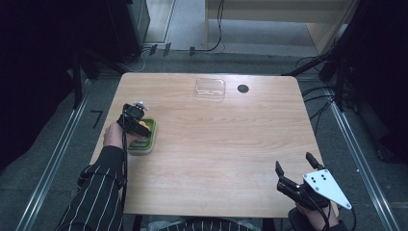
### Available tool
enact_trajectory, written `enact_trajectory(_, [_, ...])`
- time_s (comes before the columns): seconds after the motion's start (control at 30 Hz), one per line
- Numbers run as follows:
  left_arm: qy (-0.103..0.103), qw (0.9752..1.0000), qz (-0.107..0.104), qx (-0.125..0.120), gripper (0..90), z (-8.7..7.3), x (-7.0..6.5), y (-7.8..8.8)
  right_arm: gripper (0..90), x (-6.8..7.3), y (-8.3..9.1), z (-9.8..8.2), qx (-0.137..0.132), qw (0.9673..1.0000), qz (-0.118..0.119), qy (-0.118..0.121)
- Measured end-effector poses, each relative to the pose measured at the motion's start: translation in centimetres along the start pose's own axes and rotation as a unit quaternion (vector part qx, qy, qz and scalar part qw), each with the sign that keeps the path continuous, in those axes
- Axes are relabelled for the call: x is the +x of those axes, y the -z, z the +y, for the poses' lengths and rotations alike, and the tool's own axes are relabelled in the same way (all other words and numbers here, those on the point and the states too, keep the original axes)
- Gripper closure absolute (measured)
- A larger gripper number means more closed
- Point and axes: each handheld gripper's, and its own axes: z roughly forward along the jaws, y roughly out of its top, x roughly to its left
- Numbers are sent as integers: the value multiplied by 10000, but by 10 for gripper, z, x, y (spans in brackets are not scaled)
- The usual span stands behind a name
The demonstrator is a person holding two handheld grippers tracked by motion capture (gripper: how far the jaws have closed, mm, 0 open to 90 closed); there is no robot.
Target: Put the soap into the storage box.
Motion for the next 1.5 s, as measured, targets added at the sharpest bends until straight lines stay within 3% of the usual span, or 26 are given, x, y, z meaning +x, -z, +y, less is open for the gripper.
enact_trajectory(0.53, [44, 10000, 58, -58, 266, 3, 1, -2, 132, -3, -1, -2, 1, 10000, -14, -64])
enact_trajectory(0.9, [73, 9998, 90, -183, 171, 1, 3, 3, 132, -3, 1, -2, -19, 10000, -8, -41])
enact_trajectory(1.03, [66, 9996, -5, -260, 141, -2, 4, 9, 133, 1, 0, 0, -2, 10000, 20, 11])
enact_trajectory(1.27, [-78, 9997, -3, -237, 135, -3, -2, 15, 133, -1, 2, -1, 0, 10000, -13, -32])
enact_trajectory(1.5, [-352, 9993, -104, -119, 130, -7, -16, 25, 133, 1, 1, 0, -5, 10000, 6, 14])
